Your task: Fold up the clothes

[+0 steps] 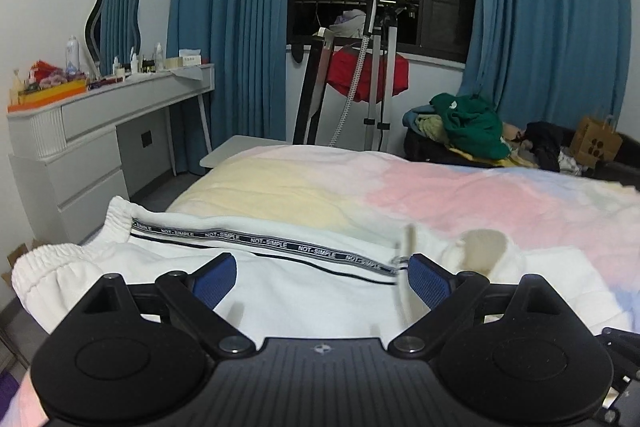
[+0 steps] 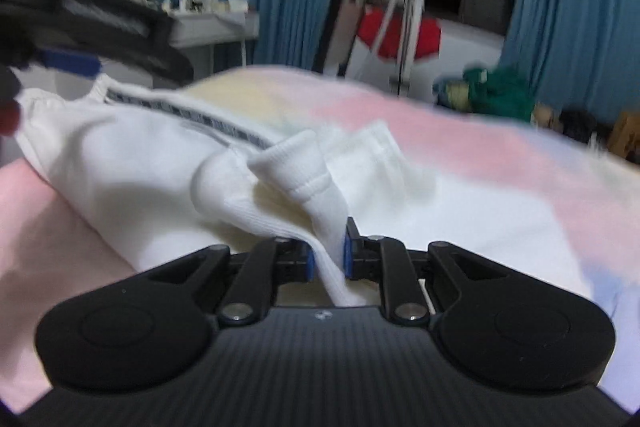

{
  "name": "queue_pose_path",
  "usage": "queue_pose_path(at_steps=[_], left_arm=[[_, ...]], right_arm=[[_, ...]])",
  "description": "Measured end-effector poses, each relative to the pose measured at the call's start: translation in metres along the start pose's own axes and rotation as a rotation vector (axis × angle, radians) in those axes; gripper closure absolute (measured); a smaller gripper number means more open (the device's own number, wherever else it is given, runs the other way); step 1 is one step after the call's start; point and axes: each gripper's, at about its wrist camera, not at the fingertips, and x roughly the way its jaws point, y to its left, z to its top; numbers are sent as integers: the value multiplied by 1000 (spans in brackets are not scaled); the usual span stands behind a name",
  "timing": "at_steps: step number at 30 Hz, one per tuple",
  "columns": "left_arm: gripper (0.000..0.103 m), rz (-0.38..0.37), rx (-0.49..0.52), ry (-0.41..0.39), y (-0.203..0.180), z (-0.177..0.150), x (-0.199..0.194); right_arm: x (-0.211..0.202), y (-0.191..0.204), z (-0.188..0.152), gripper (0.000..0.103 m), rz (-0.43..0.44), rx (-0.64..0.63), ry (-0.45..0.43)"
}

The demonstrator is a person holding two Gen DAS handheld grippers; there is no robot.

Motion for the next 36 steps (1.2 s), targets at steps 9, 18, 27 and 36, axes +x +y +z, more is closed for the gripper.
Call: queue_pose_path(at_steps=[9, 18, 27, 36], left_arm=[[9, -57, 1, 37, -2, -6, 13], [9, -156, -52, 45, 5, -9, 18], [9, -149, -95, 68, 3, -15, 32], [10, -91, -41, 111, -5, -23, 45]], right_arm=[[21, 12, -7, 82, 143, 22, 68], [-3, -20, 15, 31, 296, 297, 140], [-21, -49, 17, 26, 211, 425, 77], [29, -39, -6, 30, 180, 404, 198]])
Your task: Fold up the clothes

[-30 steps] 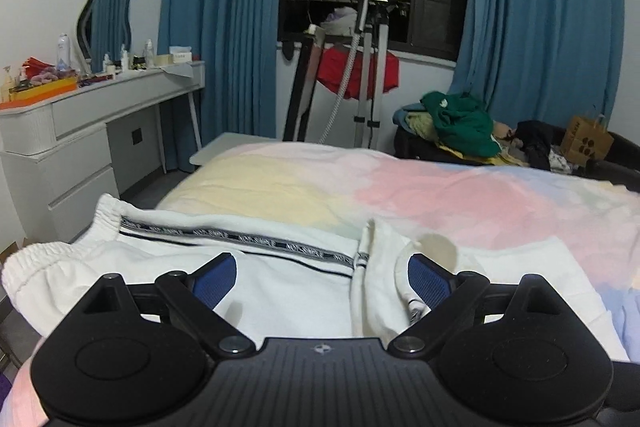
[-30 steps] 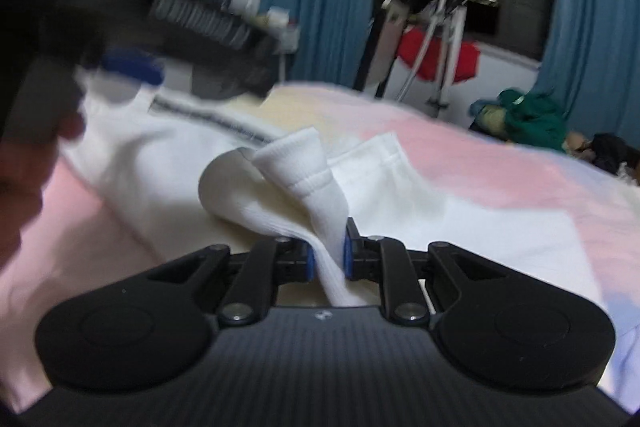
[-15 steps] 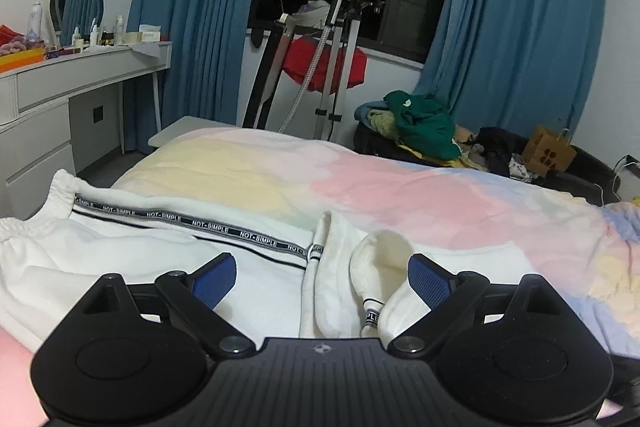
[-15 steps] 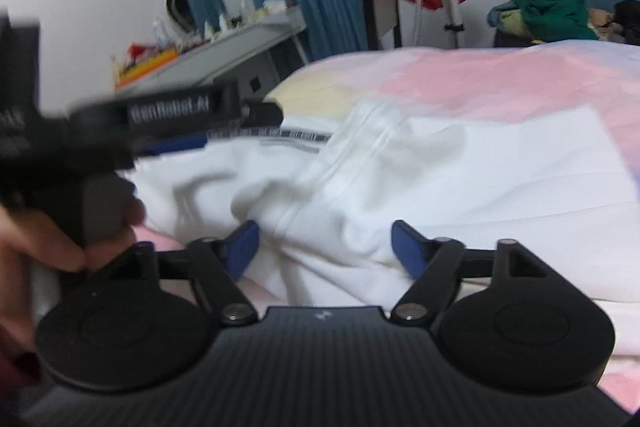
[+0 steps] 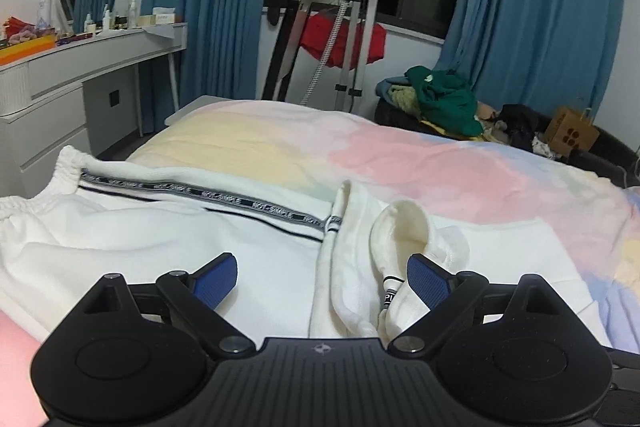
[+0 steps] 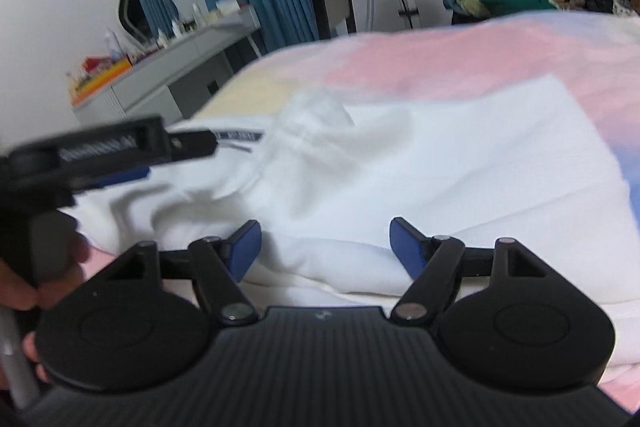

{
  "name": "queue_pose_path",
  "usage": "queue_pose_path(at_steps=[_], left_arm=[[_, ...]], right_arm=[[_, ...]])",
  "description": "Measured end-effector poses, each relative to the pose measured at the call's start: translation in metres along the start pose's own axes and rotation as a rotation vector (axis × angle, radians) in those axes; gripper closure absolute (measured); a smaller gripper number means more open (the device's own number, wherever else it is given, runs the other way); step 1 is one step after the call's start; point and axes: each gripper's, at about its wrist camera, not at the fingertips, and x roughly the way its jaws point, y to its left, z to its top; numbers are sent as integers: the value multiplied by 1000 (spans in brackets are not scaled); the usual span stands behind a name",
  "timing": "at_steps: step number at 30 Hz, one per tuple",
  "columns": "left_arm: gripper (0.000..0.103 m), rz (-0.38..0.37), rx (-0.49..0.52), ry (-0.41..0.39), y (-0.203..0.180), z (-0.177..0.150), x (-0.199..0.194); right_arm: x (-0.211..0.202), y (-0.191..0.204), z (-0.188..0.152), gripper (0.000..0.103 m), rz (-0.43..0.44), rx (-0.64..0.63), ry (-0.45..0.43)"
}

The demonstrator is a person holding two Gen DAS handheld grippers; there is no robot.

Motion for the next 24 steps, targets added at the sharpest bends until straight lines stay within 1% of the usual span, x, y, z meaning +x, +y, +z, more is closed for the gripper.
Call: queue_pose_path(at_steps=[3, 6, 7, 10, 12, 15, 16, 18, 21, 24], left_arm=[[10, 49, -33, 20, 9, -1, -2], [9, 100, -118, 25, 26, -1, -12], [9, 128, -139, 24, 30, -2, -17], [8, 245, -205, 36, 44, -5, -24], [8, 301, -245, 46, 54, -5, -26], [7, 349, -327, 58, 69, -5, -27], [5, 363, -357, 60, 75, -5, -27], [2, 406, -384, 70, 83, -5, -26], [2, 381, -445, 84, 97, -7, -20], [2, 340, -559, 75, 114, -10, -14]], right_arm=[[2, -4, 0, 31, 2, 5, -4], [-4, -7, 3, 31, 5, 32, -14], [-6, -8, 3, 31, 0, 37, -21], [-13, -11, 4, 30, -13, 56, -40], [-17, -13, 5, 30, -18, 72, -48], [-22, -14, 4, 30, -34, 81, -62], [-24, -14, 4, 30, -43, 77, -66], [-27, -15, 6, 30, -71, 70, -75], [-29, -18, 7, 30, -112, 64, -81], [-24, -22, 7, 30, -143, 66, -67]])
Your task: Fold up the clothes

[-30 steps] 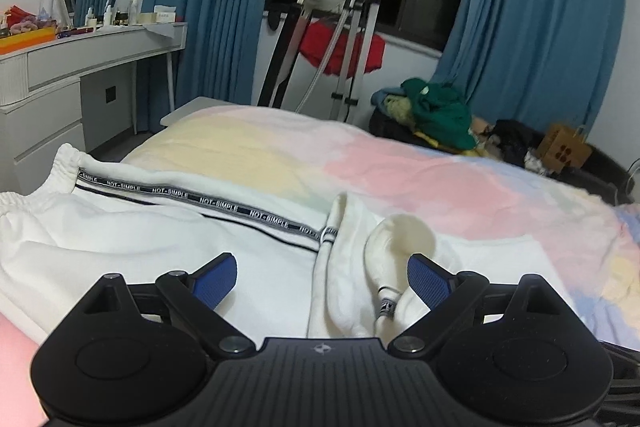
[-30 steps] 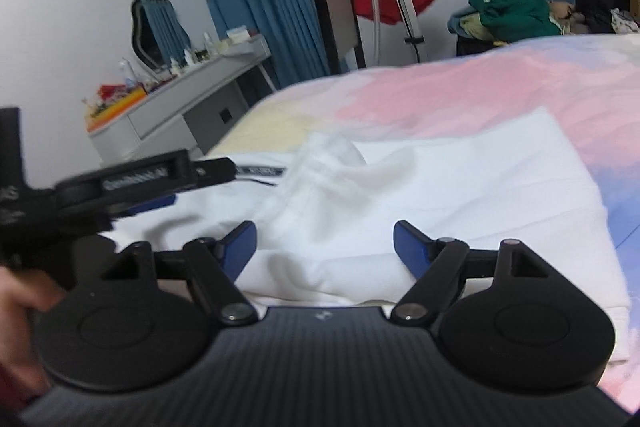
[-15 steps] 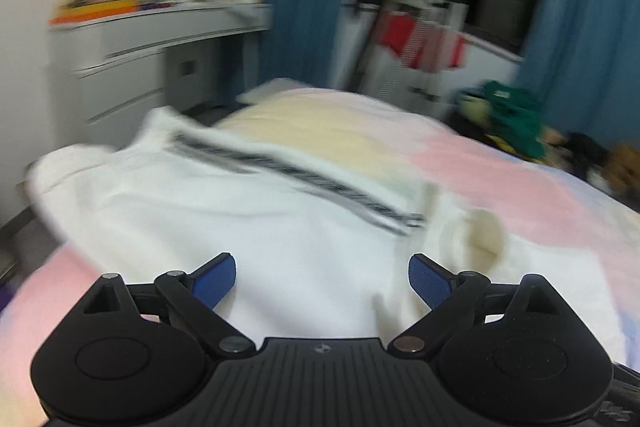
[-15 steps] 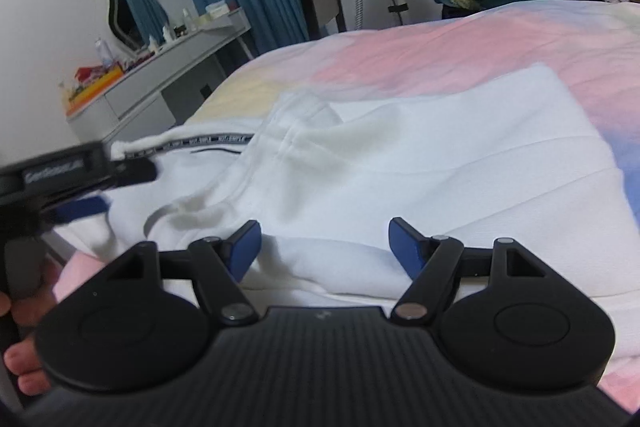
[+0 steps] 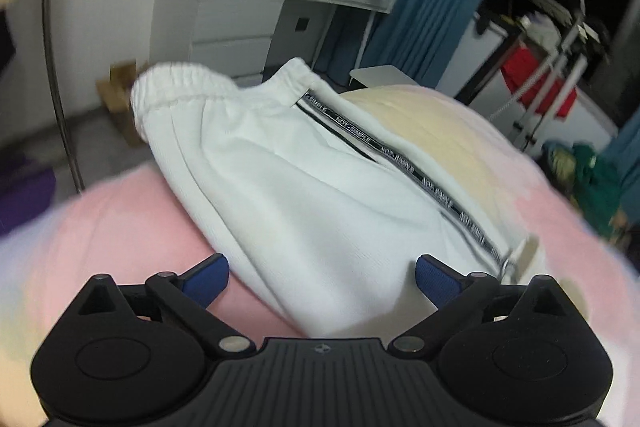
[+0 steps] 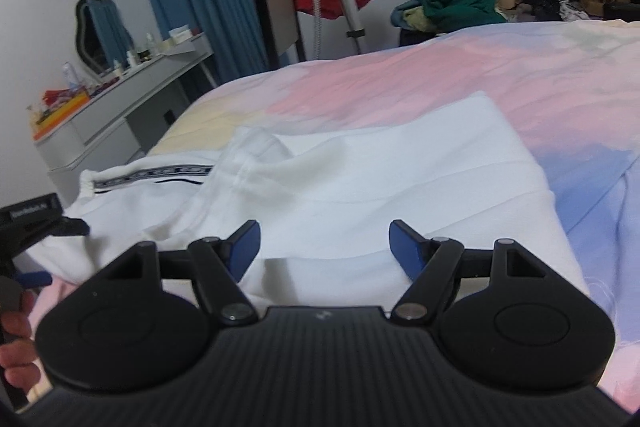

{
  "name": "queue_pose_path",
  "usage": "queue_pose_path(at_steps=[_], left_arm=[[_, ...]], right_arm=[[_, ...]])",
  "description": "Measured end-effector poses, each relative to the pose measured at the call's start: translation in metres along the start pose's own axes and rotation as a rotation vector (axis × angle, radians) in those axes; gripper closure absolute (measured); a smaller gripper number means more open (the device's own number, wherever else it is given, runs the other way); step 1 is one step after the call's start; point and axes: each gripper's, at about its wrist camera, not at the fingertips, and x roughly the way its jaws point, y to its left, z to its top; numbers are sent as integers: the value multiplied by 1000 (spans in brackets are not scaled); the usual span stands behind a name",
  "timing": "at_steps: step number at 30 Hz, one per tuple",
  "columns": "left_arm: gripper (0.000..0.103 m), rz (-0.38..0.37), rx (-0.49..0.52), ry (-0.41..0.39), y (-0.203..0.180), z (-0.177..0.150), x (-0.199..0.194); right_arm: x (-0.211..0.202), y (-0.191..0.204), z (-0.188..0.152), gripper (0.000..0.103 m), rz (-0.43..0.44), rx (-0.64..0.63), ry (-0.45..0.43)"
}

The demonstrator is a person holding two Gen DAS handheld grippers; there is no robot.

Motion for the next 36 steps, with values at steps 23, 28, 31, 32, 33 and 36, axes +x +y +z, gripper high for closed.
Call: queue_pose_path(at_steps=[23, 28, 31, 32, 33, 36], left_arm=[[84, -9, -263, -178, 52, 47, 44], [88, -31, -109, -291, 16, 46, 10], [88, -61, 0, -369, -15, 44, -16], [88, -74, 36, -399, -29, 40, -26], [88, -88, 72, -429, -42, 37, -37], [89, -134, 160, -507, -86, 21, -66]], right_arm=[[13, -12, -16, 30, -118, -124, 143], [10, -14, -9, 30, -109, -97, 149], [5, -15, -3, 30, -108, -87, 139], [2, -17, -2, 30, -109, -80, 132], [-1, -19, 0, 30, -111, -72, 125], [-9, -28, 6, 30, -115, -25, 107]])
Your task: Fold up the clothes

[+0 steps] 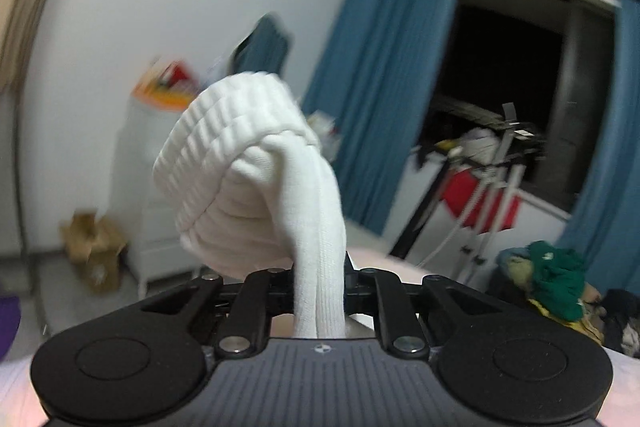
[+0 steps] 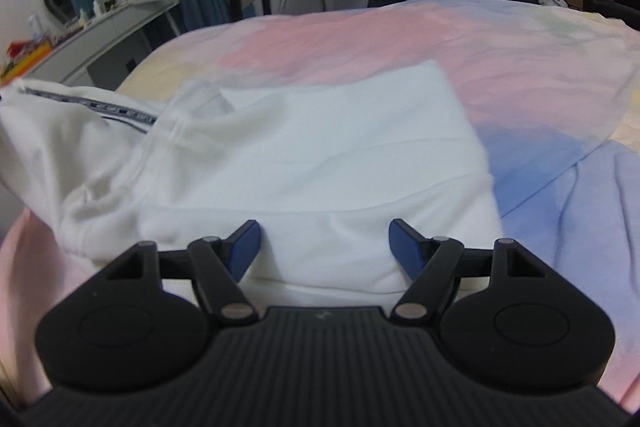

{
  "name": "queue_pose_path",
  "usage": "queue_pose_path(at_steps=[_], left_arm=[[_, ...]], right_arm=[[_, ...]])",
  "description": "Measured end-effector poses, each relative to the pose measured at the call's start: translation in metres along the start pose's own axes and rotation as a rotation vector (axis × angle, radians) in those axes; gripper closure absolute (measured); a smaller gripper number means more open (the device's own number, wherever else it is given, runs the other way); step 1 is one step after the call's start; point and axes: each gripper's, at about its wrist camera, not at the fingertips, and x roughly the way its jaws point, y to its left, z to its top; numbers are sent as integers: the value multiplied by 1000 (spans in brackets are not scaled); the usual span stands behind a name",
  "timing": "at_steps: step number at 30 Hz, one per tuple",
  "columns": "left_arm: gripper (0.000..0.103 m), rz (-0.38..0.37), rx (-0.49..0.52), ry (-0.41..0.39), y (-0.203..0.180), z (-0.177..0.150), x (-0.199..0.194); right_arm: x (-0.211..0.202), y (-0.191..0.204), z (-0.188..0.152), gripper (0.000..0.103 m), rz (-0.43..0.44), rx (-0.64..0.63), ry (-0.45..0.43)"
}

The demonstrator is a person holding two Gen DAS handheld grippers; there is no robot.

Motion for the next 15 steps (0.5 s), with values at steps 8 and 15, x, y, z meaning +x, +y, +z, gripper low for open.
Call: queue_pose_path(at_steps=[8, 15], left_arm=[[90, -162, 185, -137, -143, -43, -79], [90, -257, 345, -143, -228, -142, -115]], right_arm=[[-18, -41, 12, 30, -7, 163, -46], [-30, -86, 20, 30, -16, 316, -89]])
